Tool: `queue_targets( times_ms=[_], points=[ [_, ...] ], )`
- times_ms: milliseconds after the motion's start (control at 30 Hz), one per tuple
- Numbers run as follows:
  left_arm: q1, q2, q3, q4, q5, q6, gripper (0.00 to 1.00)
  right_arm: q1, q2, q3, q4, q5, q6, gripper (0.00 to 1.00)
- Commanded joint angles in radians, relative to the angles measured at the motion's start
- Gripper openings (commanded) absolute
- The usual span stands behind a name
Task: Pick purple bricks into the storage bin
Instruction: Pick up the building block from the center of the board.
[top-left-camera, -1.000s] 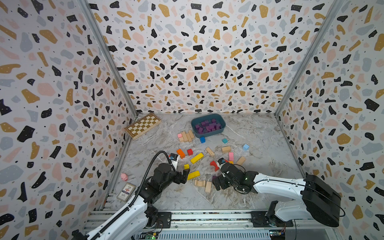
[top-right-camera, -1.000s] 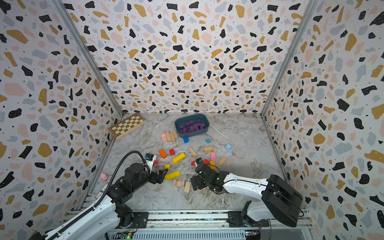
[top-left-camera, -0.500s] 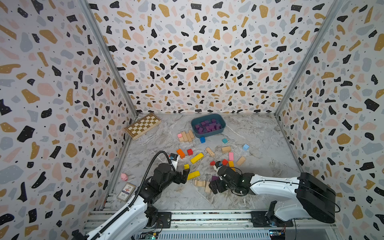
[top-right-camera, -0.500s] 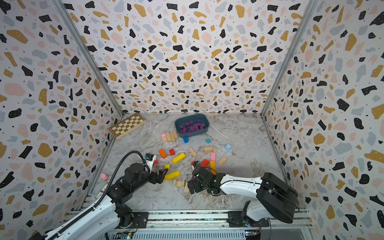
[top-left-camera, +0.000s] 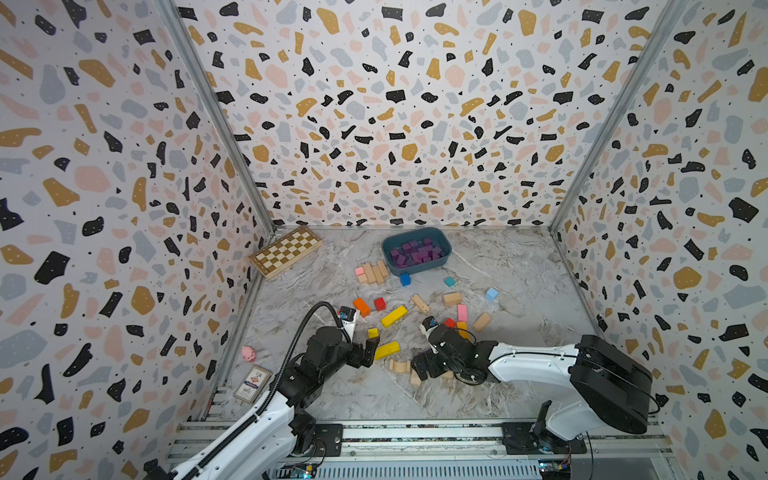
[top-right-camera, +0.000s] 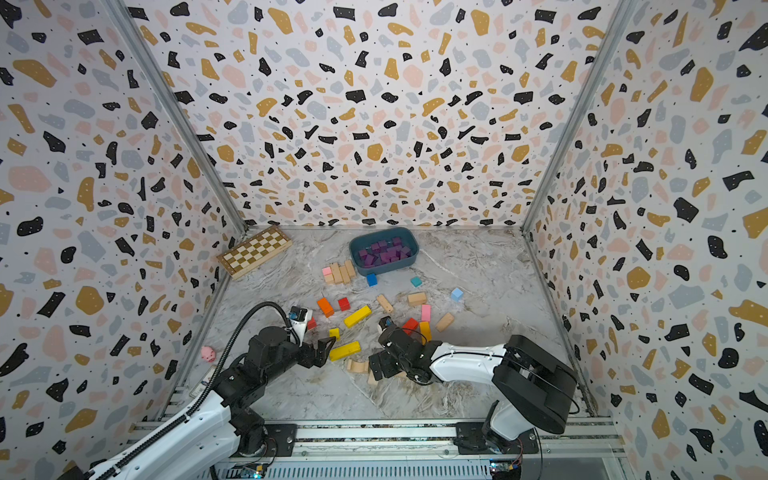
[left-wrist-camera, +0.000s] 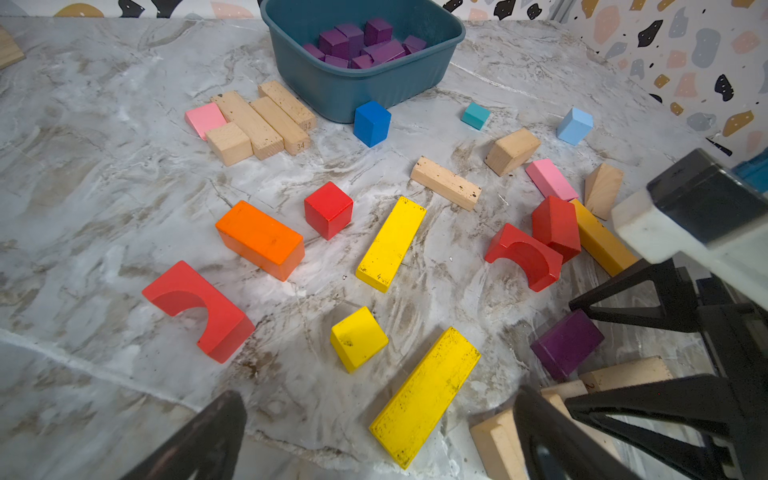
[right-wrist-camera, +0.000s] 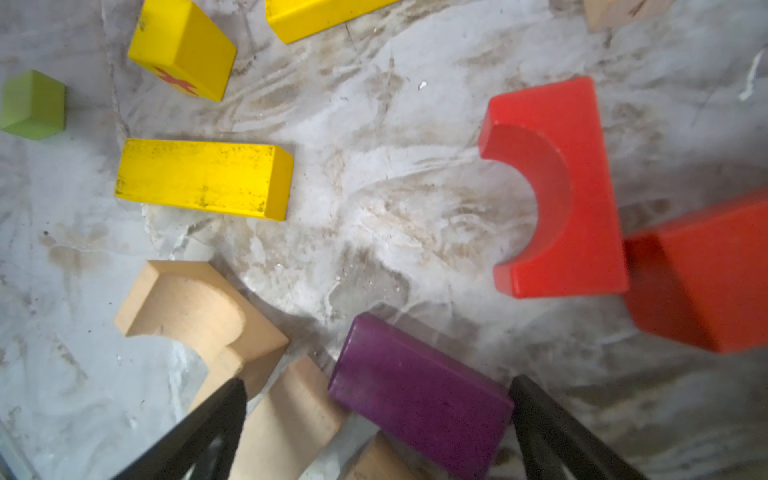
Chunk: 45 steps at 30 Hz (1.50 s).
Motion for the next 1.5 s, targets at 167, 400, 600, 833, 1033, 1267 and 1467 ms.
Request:
queue_targets(
  times_ms=[167, 400, 600, 833, 1033, 1267, 1467],
  points=[
    [0.002, -0.013, -0.012, 0.025, 0.001, -0.005, 0.99, -0.025, 0.046, 0.032, -0.012, -0.016, -0.04, 0.96],
    [0.002, -0.009, -0.011, 0.025, 0.0, -0.005, 0.99, -0.024, 0.075, 0.031, -0.017, -0.013, -0.042, 0.86],
    [0.003, -0.003, -0.01, 0.026, 0.0, -0.005, 0.99, -0.014, 0.079, 0.029, -0.046, 0.025, -0.046, 0.85],
    [0.002, 0.003, -0.009, 0.028, 0.002, -0.005, 0.99, 0.004, 0.065, 0.033, -0.106, 0.113, -0.05, 0.85],
    [0.002, 0.003, -0.008, 0.028, 0.003, -0.005, 0.99, 0.013, 0.051, 0.016, -0.121, 0.134, -0.036, 0.85],
    [0.002, 0.003, -0.008, 0.028, 0.004, -0.005, 0.99, 0.028, 0.052, 0.004, -0.127, 0.136, -0.019, 0.77],
    [0.002, 0.003, -0.009, 0.029, 0.005, -0.004, 0.99, 0.038, 0.061, 0.002, -0.134, 0.137, -0.011, 0.74]
  ],
)
